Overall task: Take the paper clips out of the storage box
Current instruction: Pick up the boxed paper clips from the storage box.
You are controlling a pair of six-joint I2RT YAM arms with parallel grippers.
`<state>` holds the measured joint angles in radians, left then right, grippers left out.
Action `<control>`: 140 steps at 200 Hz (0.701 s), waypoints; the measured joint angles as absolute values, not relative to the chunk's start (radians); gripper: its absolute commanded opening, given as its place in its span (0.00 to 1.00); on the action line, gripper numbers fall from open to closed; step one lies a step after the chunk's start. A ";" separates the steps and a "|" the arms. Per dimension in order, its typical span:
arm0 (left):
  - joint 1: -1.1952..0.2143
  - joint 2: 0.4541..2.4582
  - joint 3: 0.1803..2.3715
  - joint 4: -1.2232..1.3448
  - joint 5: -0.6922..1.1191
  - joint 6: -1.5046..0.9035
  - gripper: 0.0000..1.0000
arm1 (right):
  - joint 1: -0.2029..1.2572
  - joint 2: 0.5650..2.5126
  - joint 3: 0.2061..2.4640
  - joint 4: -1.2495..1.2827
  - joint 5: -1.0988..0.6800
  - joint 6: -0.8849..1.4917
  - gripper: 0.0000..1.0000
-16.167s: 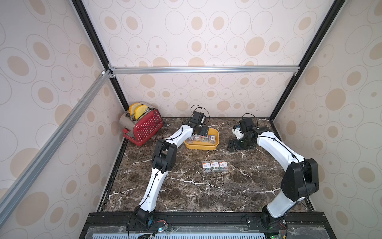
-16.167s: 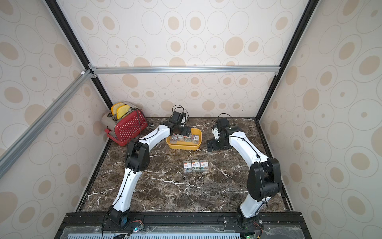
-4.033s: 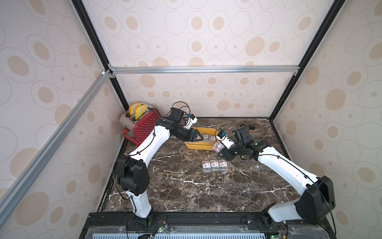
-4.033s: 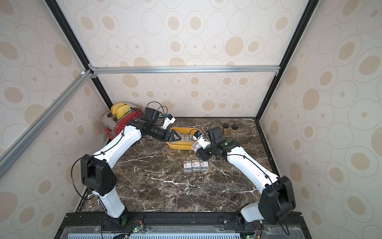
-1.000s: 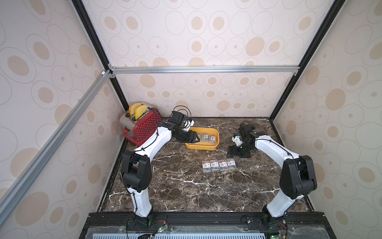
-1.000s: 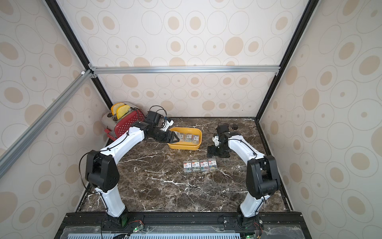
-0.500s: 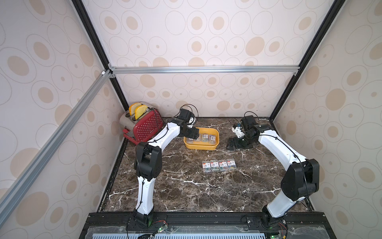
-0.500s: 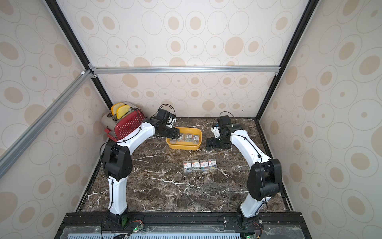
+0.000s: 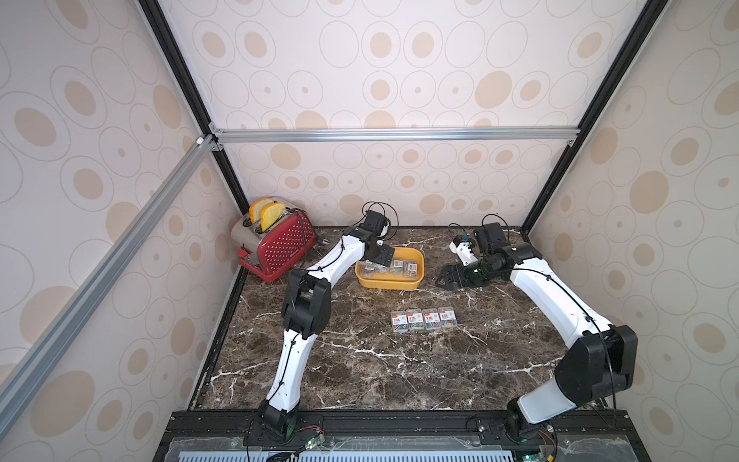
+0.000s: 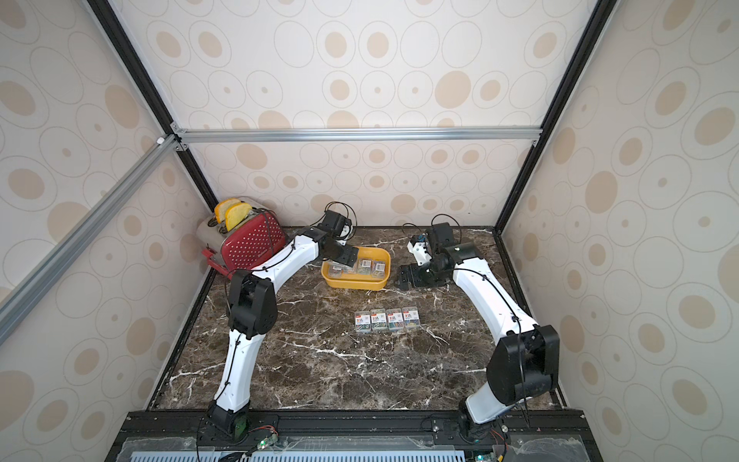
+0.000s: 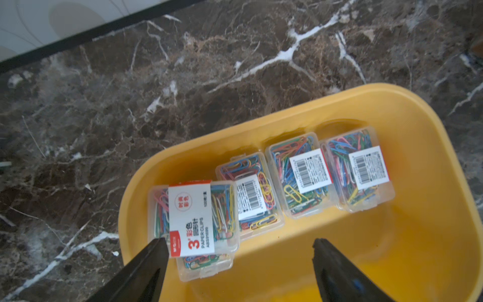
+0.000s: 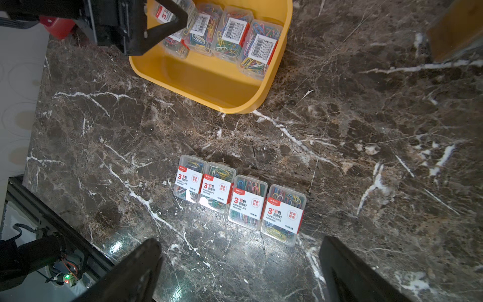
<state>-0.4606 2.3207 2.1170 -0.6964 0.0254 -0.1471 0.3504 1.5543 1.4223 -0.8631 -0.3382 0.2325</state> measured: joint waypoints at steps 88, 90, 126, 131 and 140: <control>-0.463 2.391 2.167 -0.719 -0.088 -0.145 0.90 | 0.350 1.596 1.464 -0.870 -0.335 0.231 1.00; -0.463 2.391 2.167 -0.720 -0.090 -0.145 0.90 | 0.350 1.596 1.464 -0.870 -0.335 0.231 1.00; -0.462 2.397 2.165 -0.733 -0.122 -0.150 0.90 | 0.350 1.596 1.464 -0.872 -0.336 0.232 1.00; -0.462 2.397 2.164 -0.733 -0.124 -0.152 0.90 | 0.350 1.596 1.464 -0.872 -0.336 0.233 1.00; -0.462 2.397 2.164 -0.733 -0.126 -0.155 0.90 | 0.350 1.596 1.464 -0.872 -0.336 0.233 1.00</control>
<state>-0.4622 2.3974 2.1639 -0.7326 -0.1265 -0.1547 0.3504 1.5959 1.4635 -0.8719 -0.3359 0.2329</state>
